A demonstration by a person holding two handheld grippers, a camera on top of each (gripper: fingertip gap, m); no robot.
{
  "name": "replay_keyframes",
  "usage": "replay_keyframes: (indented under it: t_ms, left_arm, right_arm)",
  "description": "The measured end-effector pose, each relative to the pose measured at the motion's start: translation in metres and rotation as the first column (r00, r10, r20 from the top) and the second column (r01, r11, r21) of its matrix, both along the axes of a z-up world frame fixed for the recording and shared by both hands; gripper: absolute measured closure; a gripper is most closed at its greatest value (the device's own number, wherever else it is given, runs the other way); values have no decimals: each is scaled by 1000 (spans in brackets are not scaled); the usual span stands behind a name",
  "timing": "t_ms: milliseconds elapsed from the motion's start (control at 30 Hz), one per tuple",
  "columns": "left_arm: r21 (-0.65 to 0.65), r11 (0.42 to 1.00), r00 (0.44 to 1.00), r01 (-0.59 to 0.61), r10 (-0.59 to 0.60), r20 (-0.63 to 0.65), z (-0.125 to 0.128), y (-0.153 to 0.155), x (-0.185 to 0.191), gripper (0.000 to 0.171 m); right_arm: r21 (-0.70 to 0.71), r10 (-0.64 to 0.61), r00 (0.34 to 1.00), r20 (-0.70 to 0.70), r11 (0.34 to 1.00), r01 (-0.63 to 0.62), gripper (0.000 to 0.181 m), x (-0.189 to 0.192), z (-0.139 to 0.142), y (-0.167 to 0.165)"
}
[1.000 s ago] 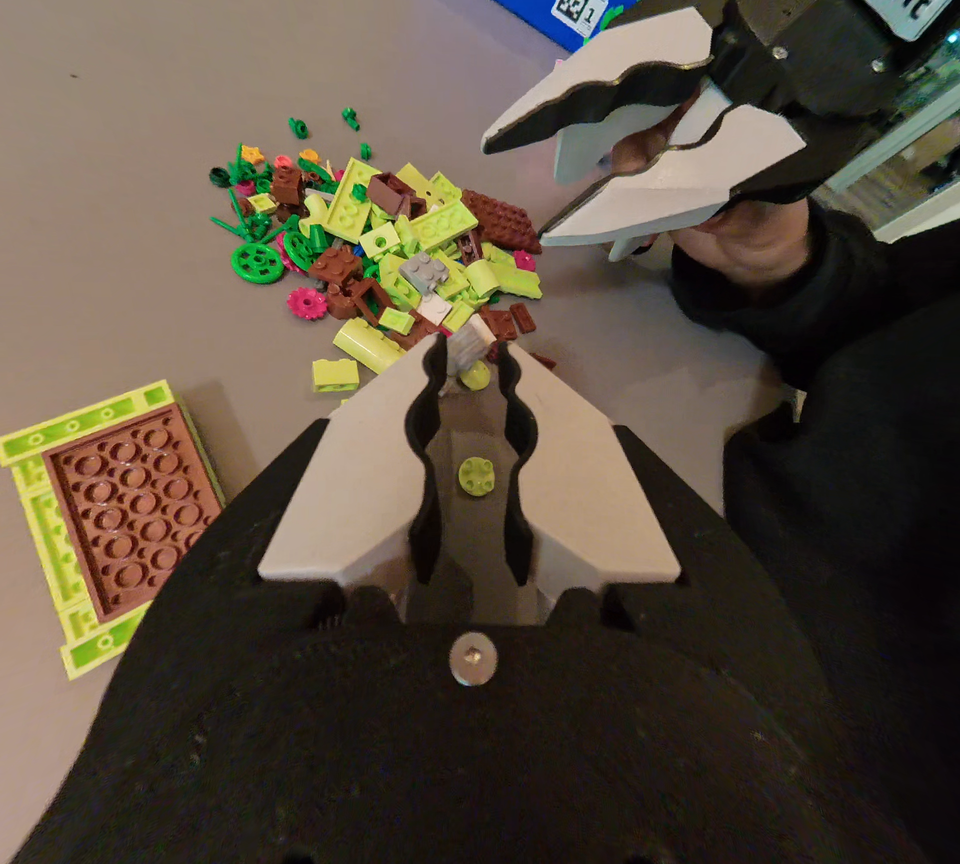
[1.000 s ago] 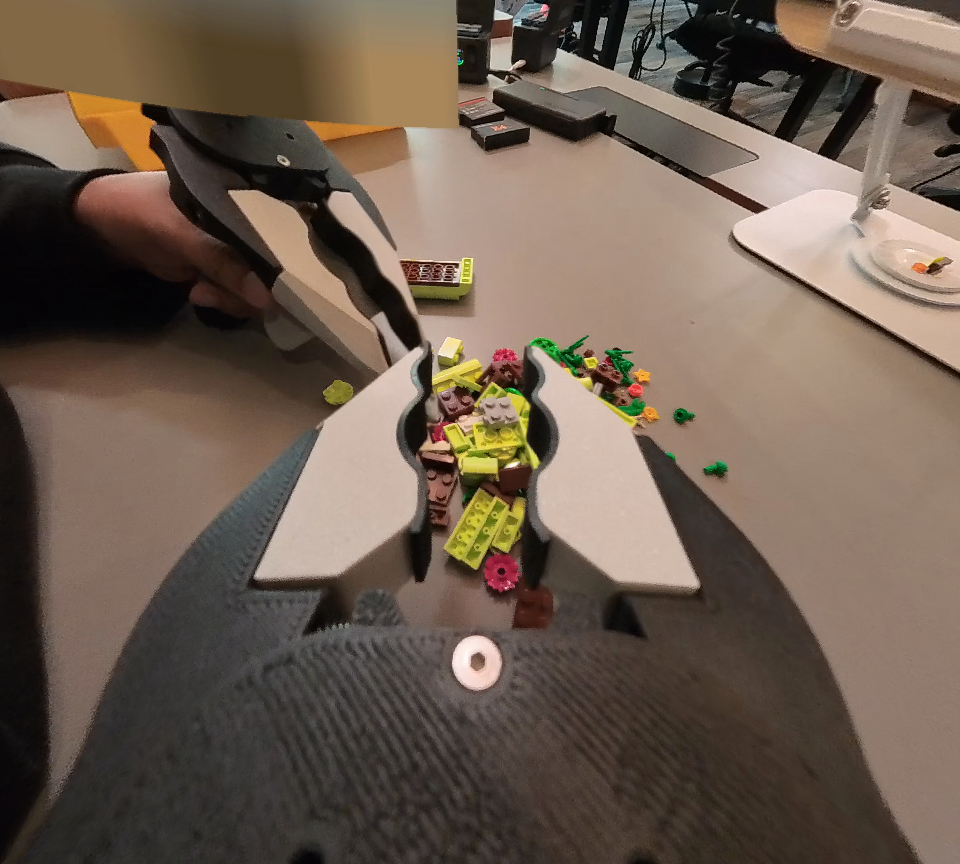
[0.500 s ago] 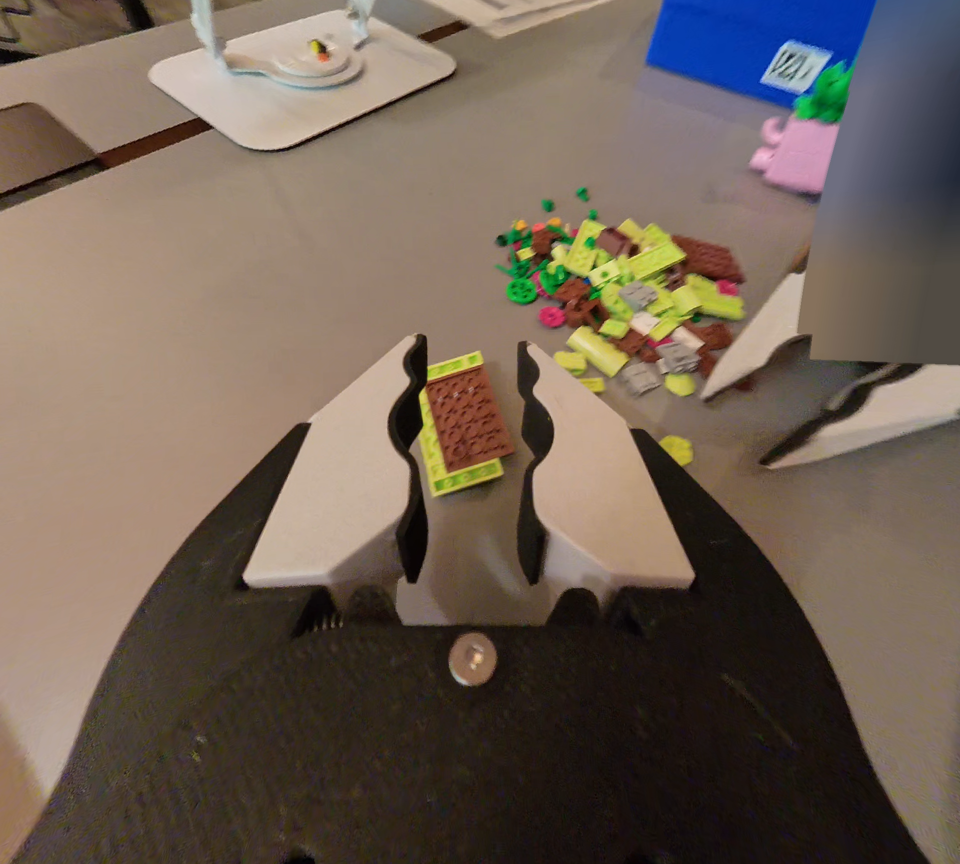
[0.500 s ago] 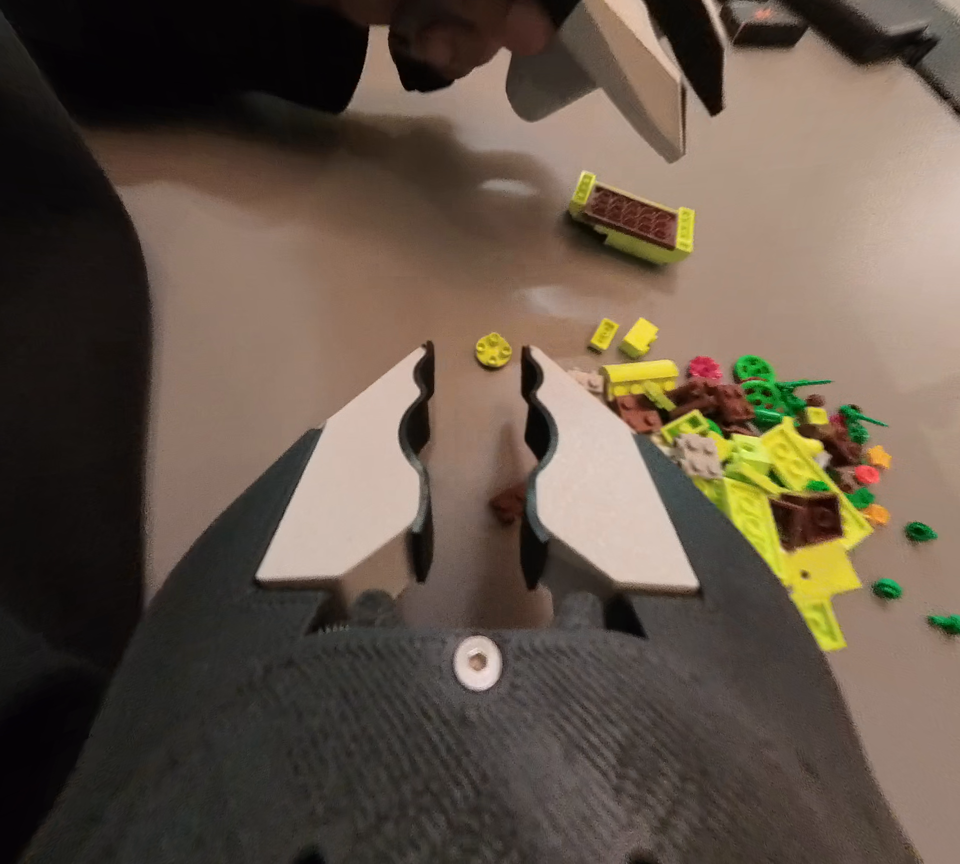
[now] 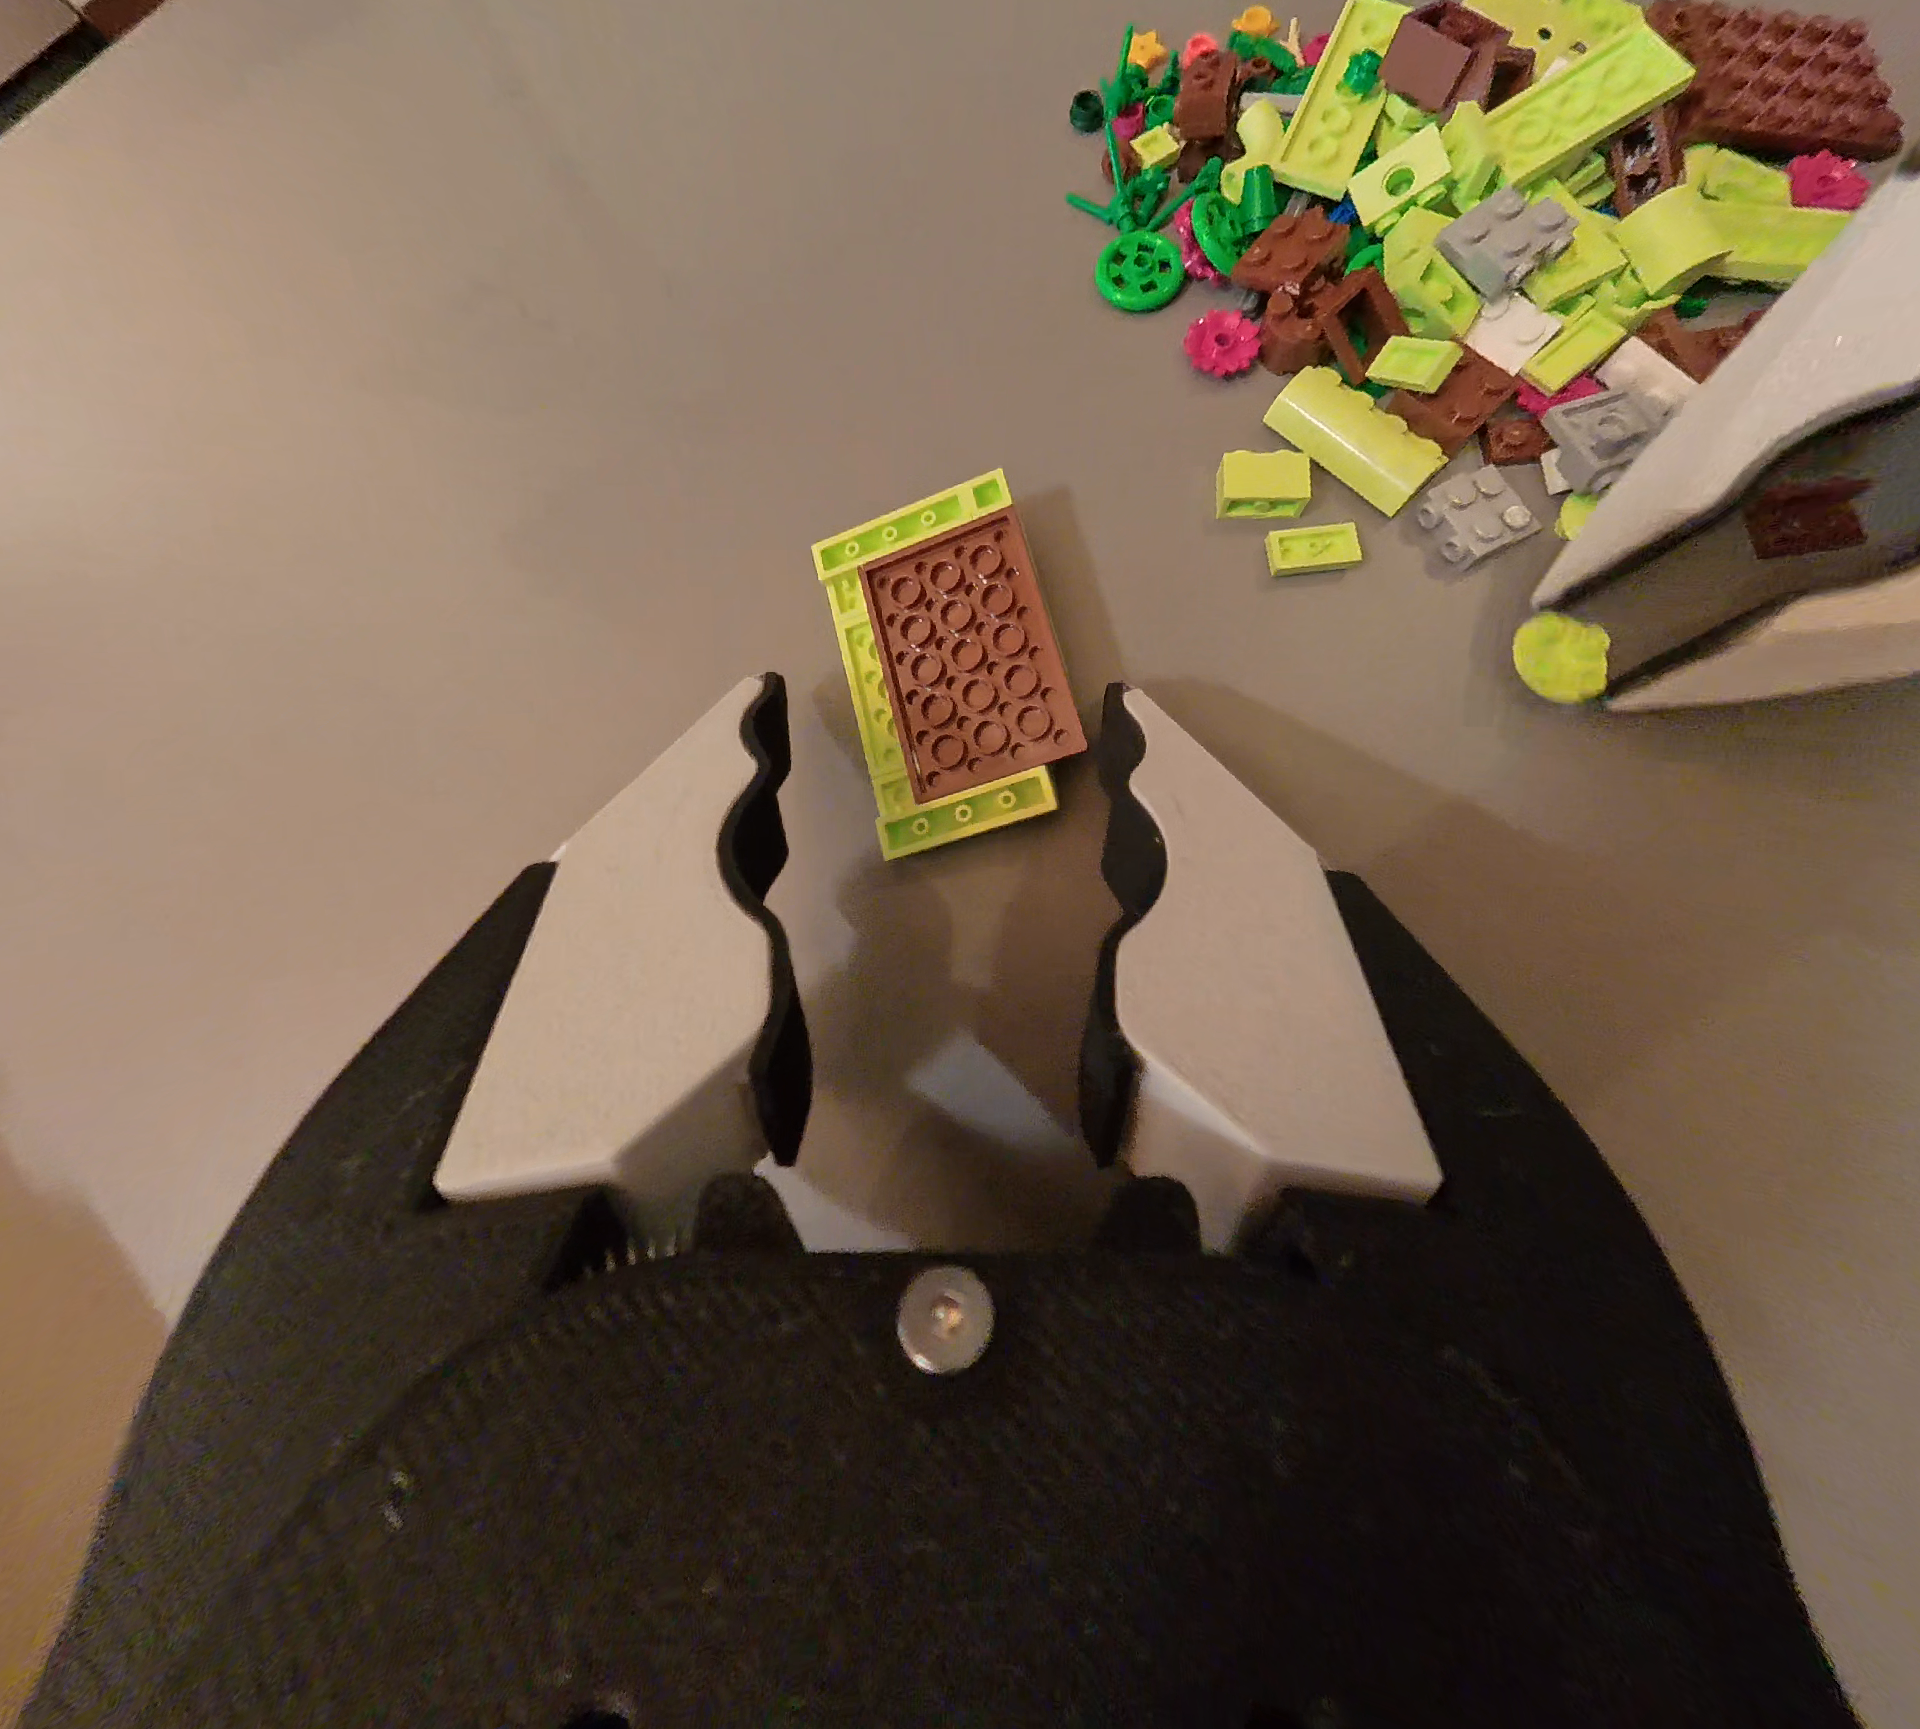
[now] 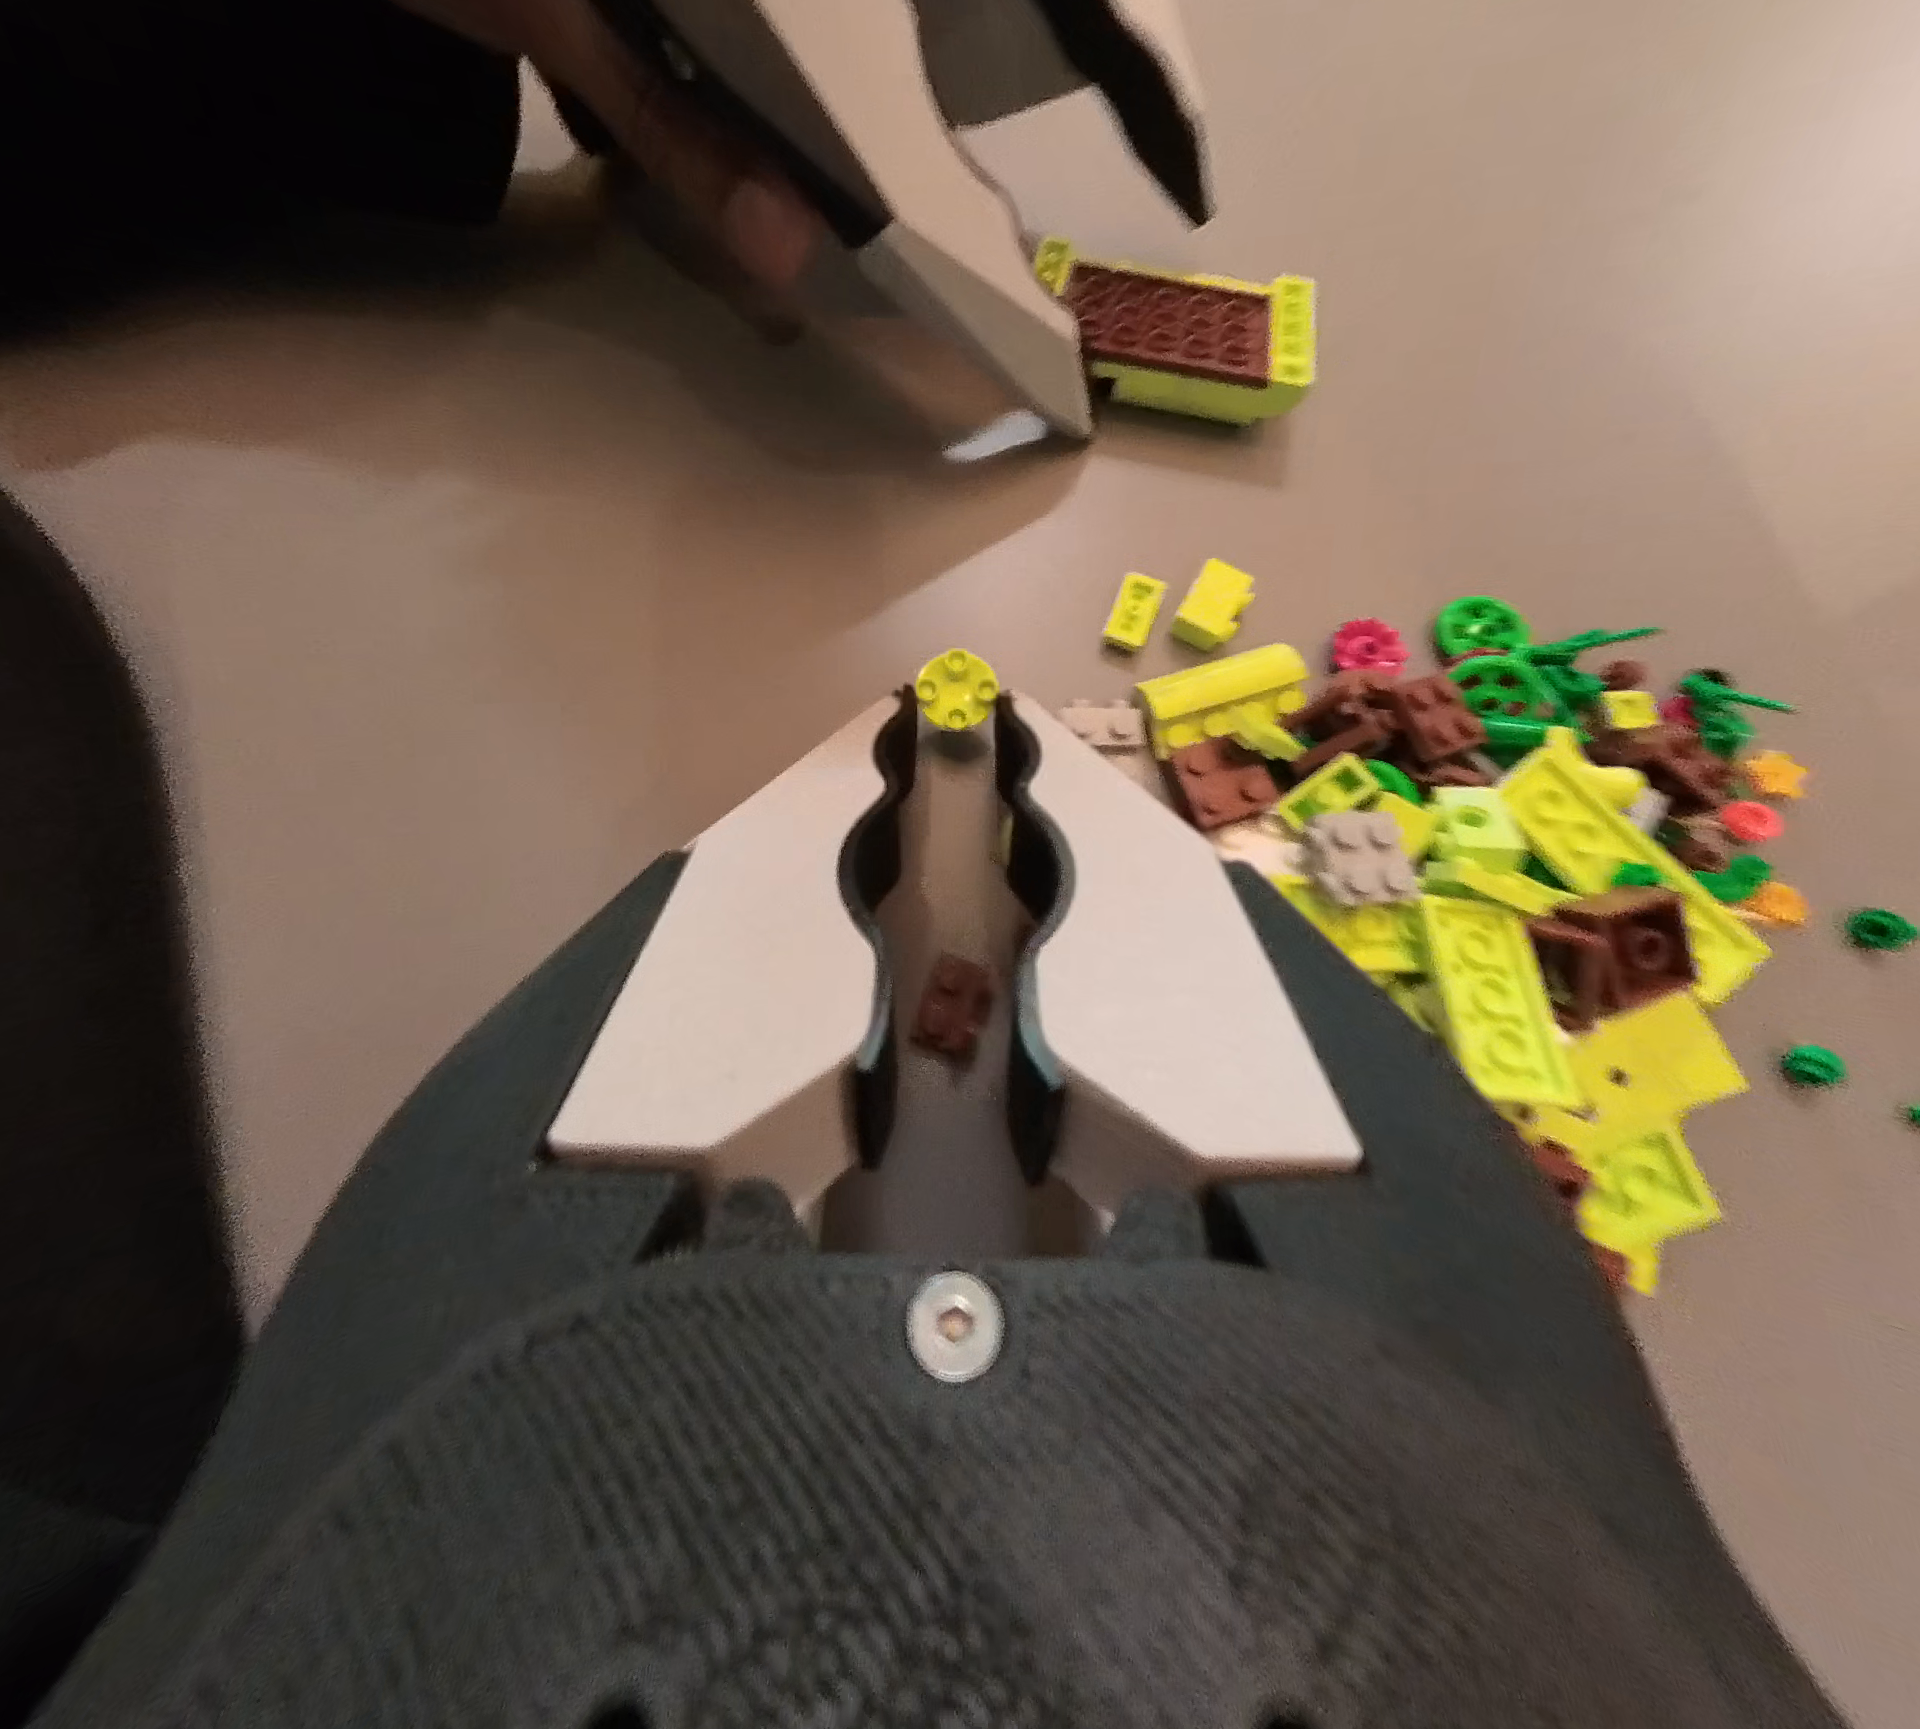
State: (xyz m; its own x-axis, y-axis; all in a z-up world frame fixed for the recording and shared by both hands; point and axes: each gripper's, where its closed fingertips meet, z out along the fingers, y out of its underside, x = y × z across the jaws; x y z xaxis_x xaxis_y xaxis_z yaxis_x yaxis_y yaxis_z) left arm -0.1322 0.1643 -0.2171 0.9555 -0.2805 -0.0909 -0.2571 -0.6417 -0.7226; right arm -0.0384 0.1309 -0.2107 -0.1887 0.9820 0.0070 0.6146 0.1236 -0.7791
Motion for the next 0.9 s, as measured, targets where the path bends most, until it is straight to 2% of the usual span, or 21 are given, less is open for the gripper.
replay_keyframes:
  t_ms: [133, 233, 333, 467, 567, 633, 700, 733, 900]
  left_arm:
    - [-17, 1000, 999, 3, -2, 42, -2, -1, 1, 115]
    - [-30, 1000, 998, 9, -7, 62, -3, -2, 2, 117]
    - [-42, 999, 996, 27, -24, 87, -4, -3, 6, 127]
    - [-34, 998, 982, 49, -42, 182, 2, -4, 14, 127]
    - [4, 996, 914, 92, -86, 395, 19, -5, 32, 127]
    - [38, 991, 808, 129, -127, 575, 35, -7, 47, 128]
    - [47, 988, 711, 150, -141, 689, 45, -9, 54, 128]
    - [47, 987, 693, 156, -143, 707, 45, -9, 56, 129]
    - [109, 970, 717, 216, -233, 657, 52, -13, 65, 128]
  right_arm:
    - [37, -146, 984, -100, 988, 150, 168, 7, 21, 39]
    - [18, -236, 966, -109, 971, 239, 149, 15, 24, 63]
    - [-13, -234, 962, -138, 972, 235, 143, 16, 28, 64]
    - [5, -183, 963, -199, 982, 188, 143, 12, 39, 54]
    - [69, -142, 966, -216, 985, 161, 141, 11, 42, 48]
    - [108, -109, 966, -236, 985, 137, 135, 9, 45, 42]
    - [140, -73, 963, -261, 984, 112, 134, 7, 48, 35]
    - [155, -58, 963, -263, 983, 102, 134, 6, 48, 32]
    - [189, -13, 974, -225, 980, 57, 134, 4, 40, 21]
